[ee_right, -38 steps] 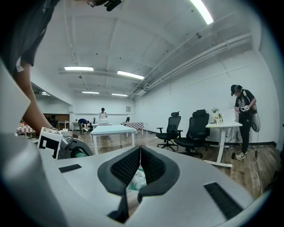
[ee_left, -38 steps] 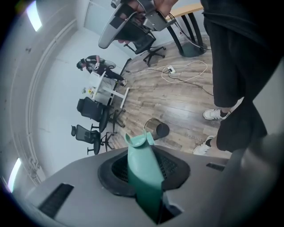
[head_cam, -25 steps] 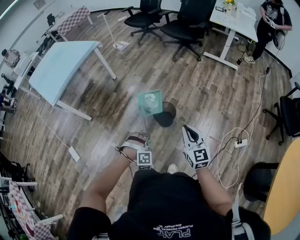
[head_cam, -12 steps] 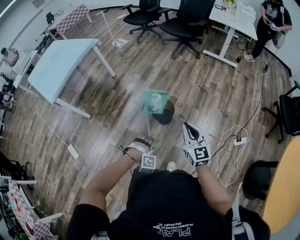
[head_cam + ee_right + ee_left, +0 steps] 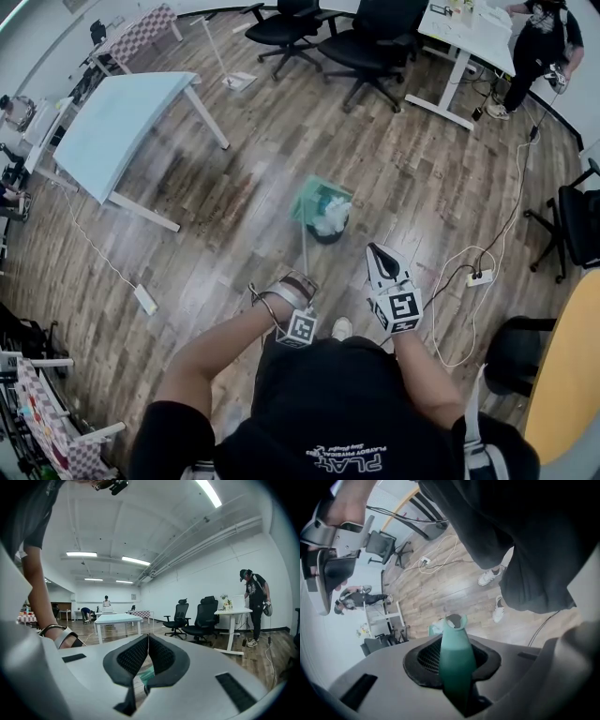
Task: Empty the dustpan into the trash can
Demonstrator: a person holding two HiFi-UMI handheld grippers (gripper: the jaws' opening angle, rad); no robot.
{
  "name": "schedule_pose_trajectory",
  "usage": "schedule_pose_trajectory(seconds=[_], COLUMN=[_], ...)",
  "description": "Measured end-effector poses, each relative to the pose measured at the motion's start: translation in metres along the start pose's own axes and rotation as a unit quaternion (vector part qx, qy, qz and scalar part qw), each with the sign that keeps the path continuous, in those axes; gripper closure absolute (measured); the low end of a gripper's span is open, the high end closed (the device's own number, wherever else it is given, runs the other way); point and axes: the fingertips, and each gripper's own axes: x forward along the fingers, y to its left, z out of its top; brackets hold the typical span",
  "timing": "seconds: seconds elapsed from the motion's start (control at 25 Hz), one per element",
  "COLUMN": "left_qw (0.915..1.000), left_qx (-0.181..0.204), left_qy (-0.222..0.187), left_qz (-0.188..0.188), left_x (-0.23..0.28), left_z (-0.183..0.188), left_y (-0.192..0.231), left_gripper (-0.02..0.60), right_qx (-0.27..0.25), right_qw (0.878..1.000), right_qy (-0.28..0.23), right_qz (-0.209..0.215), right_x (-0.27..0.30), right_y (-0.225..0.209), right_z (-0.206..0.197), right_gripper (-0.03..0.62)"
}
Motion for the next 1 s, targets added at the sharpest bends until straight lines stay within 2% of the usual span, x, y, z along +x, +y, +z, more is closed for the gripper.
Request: schedule_pose_trajectory(seconds=[0.12, 0.36, 0.52, 0.6, 0.68, 1.0], left_qw=[0.9997, 0.9940, 0.9797, 0.9723, 0.9688, 0.9689], left_qx=[0.022, 0.101, 0.192, 0.225, 0.238, 0.238], left_qy=[-0.002, -0.003, 0.012, 0.022, 0.027, 0.028], left_qz=[-0.012, -0.040, -0.055, -0.061, -0.063, -0.062], left_x=[0.001, 0.001, 0.001, 0.003, 0.003, 0.001], left_z=[0.000, 0.003, 0.004, 0.002, 0.000, -0.002], left_y=[-0.008, -0.026, -0.042, -0.047, -0.048, -0.048], left_gripper=[0.474, 0.463, 0.463, 0.463, 0.463, 0.463], right_qx=[0.001, 0.003, 0.003, 0.004, 0.003, 0.001], right_qw=[1.000, 1.000, 1.000, 1.000, 1.000, 1.000], right_qy=[-0.001, 0.001, 0.005, 0.005, 0.005, 0.007], right_qz=[0.001, 0.009, 0.017, 0.020, 0.023, 0.022], right_x=[0.001, 0.001, 0.004, 0.005, 0.006, 0.004], right_y=[0.001, 0.007, 0.014, 0.017, 0.019, 0.017], right_z=[0.000, -0.002, -0.005, -0.007, -0.007, -0.006], right_gripper=[0.571, 0.569, 0.571, 0.571, 0.571, 0.570])
